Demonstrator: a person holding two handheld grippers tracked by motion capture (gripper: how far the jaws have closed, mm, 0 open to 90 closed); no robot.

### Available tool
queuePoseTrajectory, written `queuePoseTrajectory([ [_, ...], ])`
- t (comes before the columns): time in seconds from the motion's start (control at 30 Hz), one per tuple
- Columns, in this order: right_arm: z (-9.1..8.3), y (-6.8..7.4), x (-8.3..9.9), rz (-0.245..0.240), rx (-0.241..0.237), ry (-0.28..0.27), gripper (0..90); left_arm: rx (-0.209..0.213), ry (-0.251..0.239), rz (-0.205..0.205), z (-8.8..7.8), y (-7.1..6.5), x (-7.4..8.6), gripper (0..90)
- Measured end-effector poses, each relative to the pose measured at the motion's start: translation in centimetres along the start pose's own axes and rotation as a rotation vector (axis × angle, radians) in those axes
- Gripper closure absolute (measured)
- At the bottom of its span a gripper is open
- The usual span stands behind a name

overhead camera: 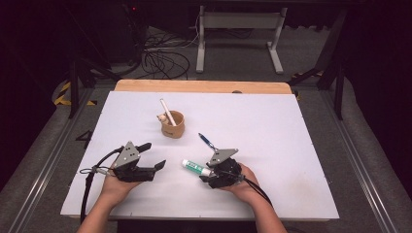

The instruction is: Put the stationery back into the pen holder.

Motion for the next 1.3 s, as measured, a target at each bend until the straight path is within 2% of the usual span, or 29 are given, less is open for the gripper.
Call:
queuePoseTrajectory([
  [0.2, 0.0, 0.1, 0.0, -0.001, -0.007, 0.0, 52.6, 0.003, 0.003, 0.002, 0.1, -0.1, 0.0, 20.5],
  [0.37, -0.1, -0.1, 0.1, 0.025, -0.008, -0.013, 59.5, 0.002, 0.004, 0.005, 0.1, -0.1, 0.1, 20.7],
  [0.5, -0.2, 0.0, 0.1, 0.033, -0.011, -0.011, 60.6, -0.002, 0.002, 0.007, 0.0, 0.0, 0.0, 20.7],
  [0.73, -0.3, 0.1, 0.1, 0.017, 0.0, 0.007, 64.9, -0.001, 0.004, 0.017, 0.1, -0.2, 0.0, 20.7],
  [0.97, -0.3, 0.2, 0.0, 0.008, 0.005, 0.01, 65.5, 0.0, 0.002, 0.03, 0.1, -0.4, 0.0, 20.8],
  [1.07, -0.2, 0.3, -0.2, -0.02, 0.022, 0.018, 65.5, 0.002, -0.003, 0.034, 0.0, -0.5, -0.1, 20.8],
  [1.17, -0.2, 0.7, -0.7, -0.045, 0.014, 0.006, 65.6, 0.009, -0.009, 0.048, 0.0, -0.8, -0.2, 20.8],
  [1.3, -0.3, 1.1, -1.1, -0.074, 0.011, -0.014, 65.6, 0.04, -0.032, 0.075, -0.3, -1.8, -0.8, 20.9],
])
Point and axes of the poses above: each handheld gripper's, and its own axes: z roughly forward along the jaws, x roughly out of its underside, y roughly to its left, the point moved 5 cm from there along z, roughly forward along the jaws, and after that the axes turned 15 degrees about -x, right-handed, at the moved point
